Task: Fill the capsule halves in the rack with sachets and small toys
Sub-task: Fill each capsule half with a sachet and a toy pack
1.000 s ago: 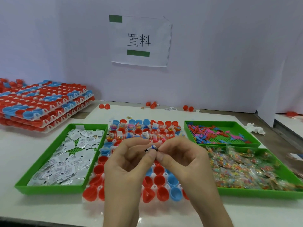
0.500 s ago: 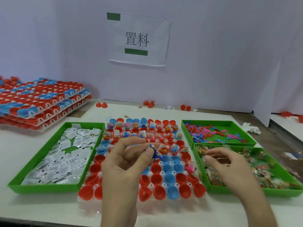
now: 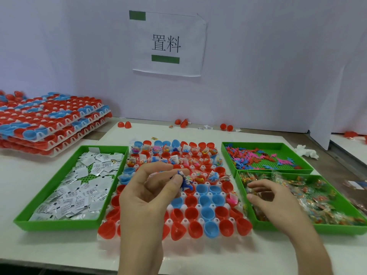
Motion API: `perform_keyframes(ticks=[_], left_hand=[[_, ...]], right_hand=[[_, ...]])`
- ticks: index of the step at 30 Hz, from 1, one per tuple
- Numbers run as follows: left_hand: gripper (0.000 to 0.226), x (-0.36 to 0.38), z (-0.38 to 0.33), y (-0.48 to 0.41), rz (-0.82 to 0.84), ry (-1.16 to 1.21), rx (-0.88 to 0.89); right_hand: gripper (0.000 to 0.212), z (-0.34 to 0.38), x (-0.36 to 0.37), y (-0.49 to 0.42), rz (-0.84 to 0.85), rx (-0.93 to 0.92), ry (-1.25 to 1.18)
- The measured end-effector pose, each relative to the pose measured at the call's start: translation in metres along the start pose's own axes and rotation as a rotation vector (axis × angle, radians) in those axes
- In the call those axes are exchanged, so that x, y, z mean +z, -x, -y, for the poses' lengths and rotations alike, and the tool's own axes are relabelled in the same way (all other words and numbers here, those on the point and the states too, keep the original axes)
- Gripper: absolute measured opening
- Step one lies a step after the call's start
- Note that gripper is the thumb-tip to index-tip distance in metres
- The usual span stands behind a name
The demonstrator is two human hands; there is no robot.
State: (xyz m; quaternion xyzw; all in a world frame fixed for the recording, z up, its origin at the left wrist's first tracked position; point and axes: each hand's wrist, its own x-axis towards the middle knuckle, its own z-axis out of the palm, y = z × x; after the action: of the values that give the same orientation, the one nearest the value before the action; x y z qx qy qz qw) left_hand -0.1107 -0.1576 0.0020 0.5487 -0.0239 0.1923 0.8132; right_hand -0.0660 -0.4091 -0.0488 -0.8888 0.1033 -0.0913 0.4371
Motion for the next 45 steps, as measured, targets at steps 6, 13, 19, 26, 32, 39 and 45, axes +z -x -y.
perform_keyframes(ticks=[6,13,19,26,32,39,45], left_hand=[[0.024,0.001,0.002,0.0,0.003,0.005,-0.002],[0.021,0.001,0.001,-0.001,0.014,0.012,0.003],[0.025,0.004,0.001,0.0,0.037,-0.006,0.009],[0.023,0.008,0.001,0.001,0.051,-0.041,0.025],[0.03,0.013,0.002,0.005,0.126,-0.052,0.051],[0.037,0.013,0.003,0.007,0.187,-0.137,0.115],[0.03,0.006,0.006,0.005,0.112,-0.146,0.118]], right_hand=[[0.024,0.004,-0.001,0.001,0.037,-0.006,0.008],[0.033,0.006,-0.002,0.002,-0.074,-0.06,0.007],[0.032,0.015,-0.002,0.005,-0.458,-0.164,-0.151],[0.032,0.027,-0.008,0.012,-0.578,-0.272,-0.365],[0.025,0.077,0.002,0.04,-0.229,-0.472,-0.585],[0.02,0.106,0.027,0.059,0.047,-0.53,-0.7],[0.011,0.108,0.022,0.061,0.133,-0.462,-0.739]])
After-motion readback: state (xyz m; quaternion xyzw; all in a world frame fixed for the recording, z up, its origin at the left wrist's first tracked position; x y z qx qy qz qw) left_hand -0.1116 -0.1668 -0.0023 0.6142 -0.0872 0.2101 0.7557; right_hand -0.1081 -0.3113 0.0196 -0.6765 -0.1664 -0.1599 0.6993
